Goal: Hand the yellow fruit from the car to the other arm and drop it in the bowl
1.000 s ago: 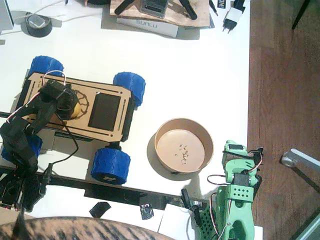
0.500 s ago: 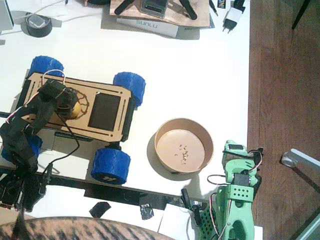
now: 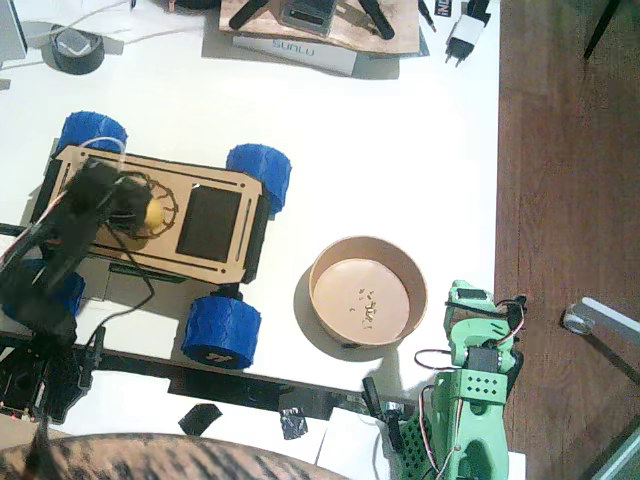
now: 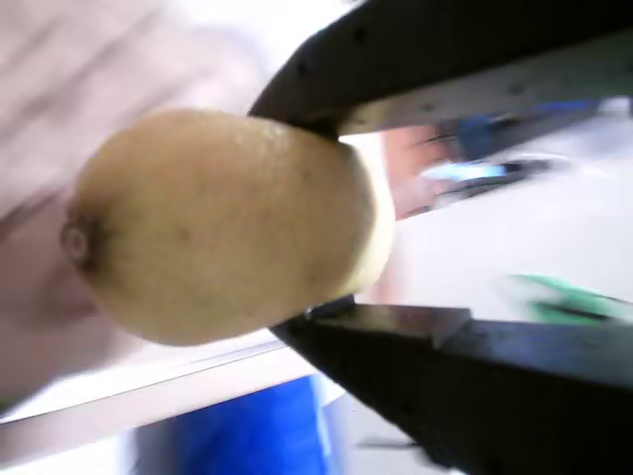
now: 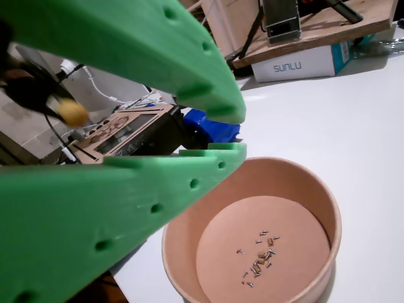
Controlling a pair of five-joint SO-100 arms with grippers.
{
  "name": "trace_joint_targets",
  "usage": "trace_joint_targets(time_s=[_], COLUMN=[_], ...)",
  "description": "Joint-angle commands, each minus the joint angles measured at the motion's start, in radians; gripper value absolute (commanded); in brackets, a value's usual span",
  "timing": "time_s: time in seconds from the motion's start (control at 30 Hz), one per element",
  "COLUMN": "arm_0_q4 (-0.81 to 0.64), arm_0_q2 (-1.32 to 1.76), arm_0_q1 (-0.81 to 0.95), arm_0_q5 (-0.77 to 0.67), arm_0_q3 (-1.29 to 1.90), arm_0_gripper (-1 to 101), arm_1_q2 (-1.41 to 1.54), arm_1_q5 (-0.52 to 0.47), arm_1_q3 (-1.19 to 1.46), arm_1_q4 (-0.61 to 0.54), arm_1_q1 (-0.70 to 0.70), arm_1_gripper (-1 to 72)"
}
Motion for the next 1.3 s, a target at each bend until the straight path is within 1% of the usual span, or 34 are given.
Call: trace_joint_targets(time_s=[0.0, 0.07, 0.13, 0.33, 0.47, 0.6, 0.7, 0.77, 0.83, 0.93, 1.0, 1.07, 1.27], arm_0_q4=[0.126, 0.172, 0.186, 0.104, 0.117, 0.129, 0.034, -0.072, -0.175, -0.265, -0.299, -0.334, -0.511], arm_0_q2=[0.331, 0.397, 0.417, 0.39, 0.403, 0.394, 0.43, 0.468, 0.505, 0.578, 0.632, 0.655, 0.68], arm_0_q1=[0.049, 0.078, 0.13, 0.337, 0.448, 0.515, 0.563, 0.595, 0.624, 0.683, 0.726, 0.75, 0.808], arm_0_q5=[-0.061, -0.112, -0.146, -0.21, -0.282, -0.328, -0.342, -0.356, -0.385, -0.457, -0.514, -0.563, -0.696], arm_0_q3=[-0.044, -0.044, -0.044, -0.035, -0.031, -0.017, 0.08, 0.186, 0.287, 0.396, 0.449, 0.488, 0.581], arm_0_gripper=[0, 0, 0, 0, 0, 0, 0, 0, 0, 0, 0, 0, 0], arm_1_q2=[0.006, 0.006, 0.006, 0.006, 0.006, 0.006, 0.006, 0.006, 0.006, 0.005, 0.005, 0.005, 0.021], arm_1_q5=[-0.015, -0.017, -0.021, -0.031, -0.063, -0.103, -0.149, -0.176, -0.202, -0.236, -0.291, -0.356, -0.569], arm_1_q3=[-0.005, -0.005, -0.005, -0.008, -0.018, -0.037, -0.084, -0.13, -0.196, -0.299, -0.348, -0.373, -0.423], arm_1_q4=[-0.003, -0.005, -0.005, -0.006, -0.008, 0.012, 0.046, 0.074, 0.129, 0.225, 0.275, 0.298, 0.33], arm_1_q1=[0.002, 0.002, 0.002, -0.008, -0.034, -0.058, -0.081, -0.115, -0.156, -0.235, -0.29, -0.344, -0.488], arm_1_gripper=[0.3, 0.3, 0.3, 0.3, 0.2, 0.1, 0.0, 0.0, -0.1, -0.1, -0.1, -0.1, -0.1])
